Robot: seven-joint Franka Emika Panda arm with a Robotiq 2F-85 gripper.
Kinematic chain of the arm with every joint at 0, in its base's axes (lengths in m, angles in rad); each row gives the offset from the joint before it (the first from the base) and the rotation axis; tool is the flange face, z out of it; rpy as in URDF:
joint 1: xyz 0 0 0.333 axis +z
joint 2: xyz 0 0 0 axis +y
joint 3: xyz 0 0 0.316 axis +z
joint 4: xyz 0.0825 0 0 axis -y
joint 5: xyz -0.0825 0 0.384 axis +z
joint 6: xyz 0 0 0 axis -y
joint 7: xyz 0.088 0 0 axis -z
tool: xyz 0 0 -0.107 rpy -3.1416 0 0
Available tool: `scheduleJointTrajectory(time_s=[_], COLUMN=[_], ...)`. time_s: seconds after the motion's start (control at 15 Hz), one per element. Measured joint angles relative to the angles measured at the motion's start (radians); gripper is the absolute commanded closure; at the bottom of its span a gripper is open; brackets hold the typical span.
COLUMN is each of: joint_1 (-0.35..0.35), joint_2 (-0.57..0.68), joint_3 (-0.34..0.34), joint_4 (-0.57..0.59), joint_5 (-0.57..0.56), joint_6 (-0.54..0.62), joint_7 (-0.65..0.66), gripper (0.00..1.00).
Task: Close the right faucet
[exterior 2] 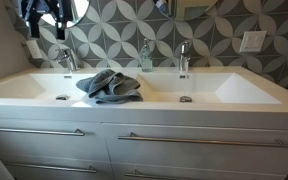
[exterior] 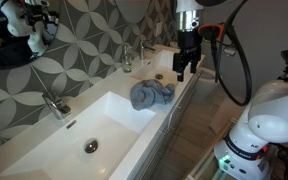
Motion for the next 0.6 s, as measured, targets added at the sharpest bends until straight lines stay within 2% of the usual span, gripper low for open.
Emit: scheduleJointTrajectory(time_s=[0.4,0.6], joint_1=[-0.006,-0.049], joint_2=[0.001,0.012], joint_3=[0.0,-0.013], joint_4=[0.0,0.004], joint_5=[-0.002,-0.034], joint_6=[0.008,0.088], joint_7=[0.0,-0.002], gripper=[0.0,0.0])
